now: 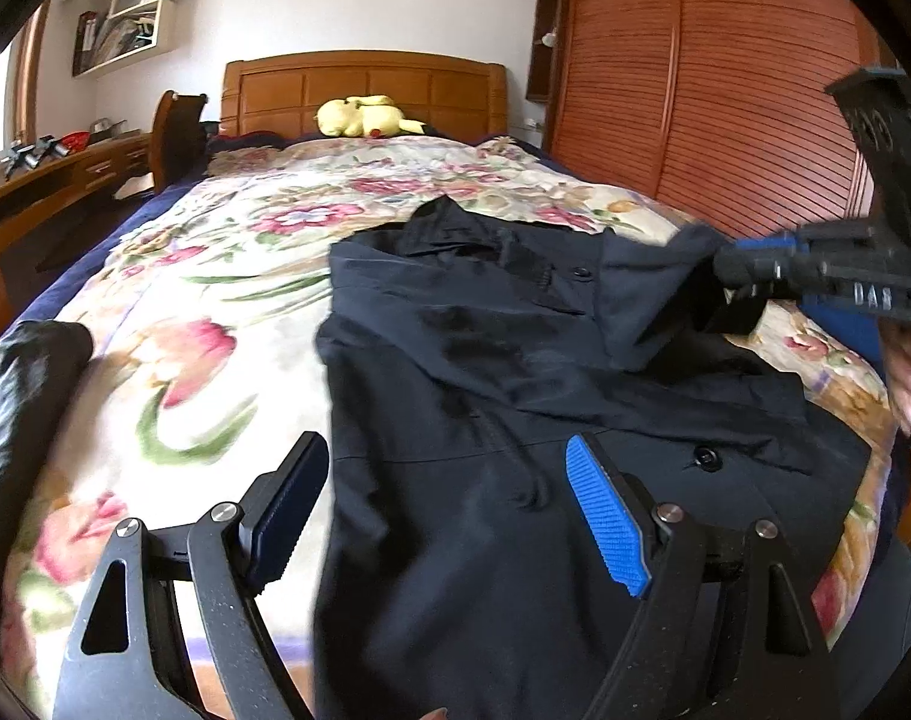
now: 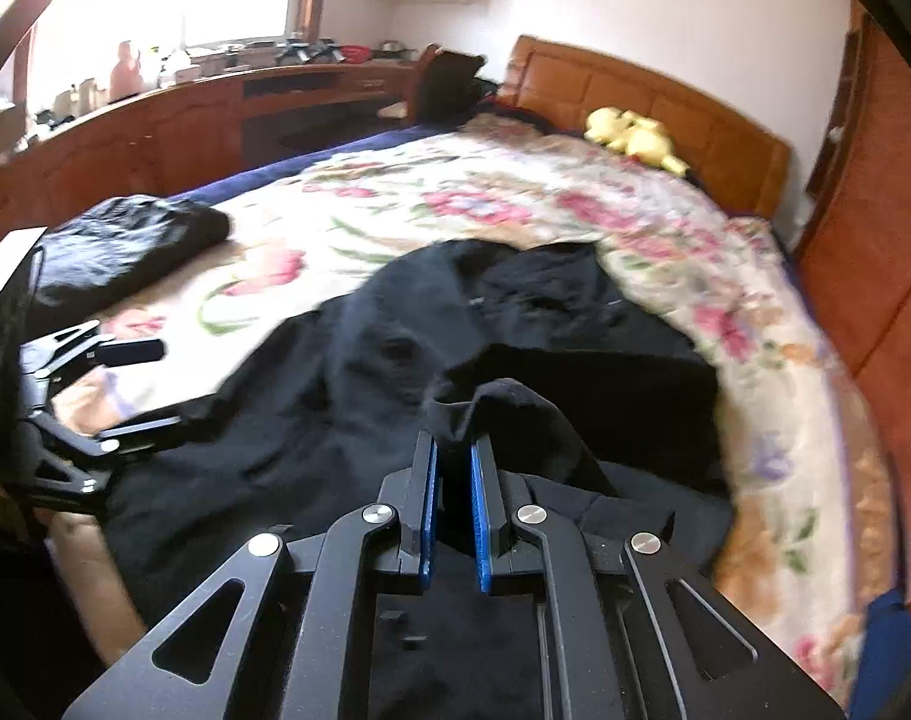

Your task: Fold large clothes

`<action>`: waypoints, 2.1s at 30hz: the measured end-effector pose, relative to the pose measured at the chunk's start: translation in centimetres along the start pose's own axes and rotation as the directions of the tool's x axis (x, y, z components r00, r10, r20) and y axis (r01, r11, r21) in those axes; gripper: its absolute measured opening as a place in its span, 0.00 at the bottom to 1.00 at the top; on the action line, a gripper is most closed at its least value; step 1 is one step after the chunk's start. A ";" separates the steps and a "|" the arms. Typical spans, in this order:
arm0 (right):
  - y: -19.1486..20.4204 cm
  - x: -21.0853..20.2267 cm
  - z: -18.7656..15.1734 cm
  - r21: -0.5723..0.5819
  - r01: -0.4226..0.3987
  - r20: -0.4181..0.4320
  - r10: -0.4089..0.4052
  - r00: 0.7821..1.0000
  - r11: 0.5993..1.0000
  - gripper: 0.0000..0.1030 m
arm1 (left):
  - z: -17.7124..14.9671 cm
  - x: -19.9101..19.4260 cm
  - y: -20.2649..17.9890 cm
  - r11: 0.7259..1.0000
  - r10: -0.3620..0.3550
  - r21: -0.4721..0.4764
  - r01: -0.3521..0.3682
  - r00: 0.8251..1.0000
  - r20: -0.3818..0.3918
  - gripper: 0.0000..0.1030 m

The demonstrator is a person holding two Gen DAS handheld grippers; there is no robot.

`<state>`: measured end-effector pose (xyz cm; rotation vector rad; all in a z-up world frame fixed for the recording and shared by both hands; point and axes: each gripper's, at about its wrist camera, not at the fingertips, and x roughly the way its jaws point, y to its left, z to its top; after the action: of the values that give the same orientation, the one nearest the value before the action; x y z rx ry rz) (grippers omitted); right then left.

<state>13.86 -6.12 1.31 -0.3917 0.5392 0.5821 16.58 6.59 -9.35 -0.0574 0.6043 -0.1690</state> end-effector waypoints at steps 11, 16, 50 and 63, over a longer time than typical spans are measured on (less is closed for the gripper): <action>0.8 1.2 1.5 0.014 -0.119 0.043 0.118 0.992 0.993 0.08 | -0.3 -0.1 2.0 0.999 0.024 -0.035 -0.024 1.000 0.005 0.80; -0.7 1.1 0.4 0.024 -0.067 0.045 0.065 0.997 0.997 0.09 | -0.3 0.3 1.4 1.000 0.015 -0.011 -0.015 1.000 0.000 0.80; -5.5 7.8 -13.0 0.210 0.108 -0.068 -0.096 0.993 0.972 0.18 | -1.7 1.7 -7.0 0.978 -0.187 0.071 0.197 0.974 -0.129 0.54; -7.7 7.3 -15.1 0.275 0.028 -0.018 -0.024 1.000 0.961 0.21 | 1.9 0.1 -8.1 0.979 -0.154 0.122 0.166 0.983 -0.104 0.11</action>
<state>18.17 -16.40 -13.34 -0.1388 0.6188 0.4716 16.61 -1.41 -7.05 0.0288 0.6811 -0.3688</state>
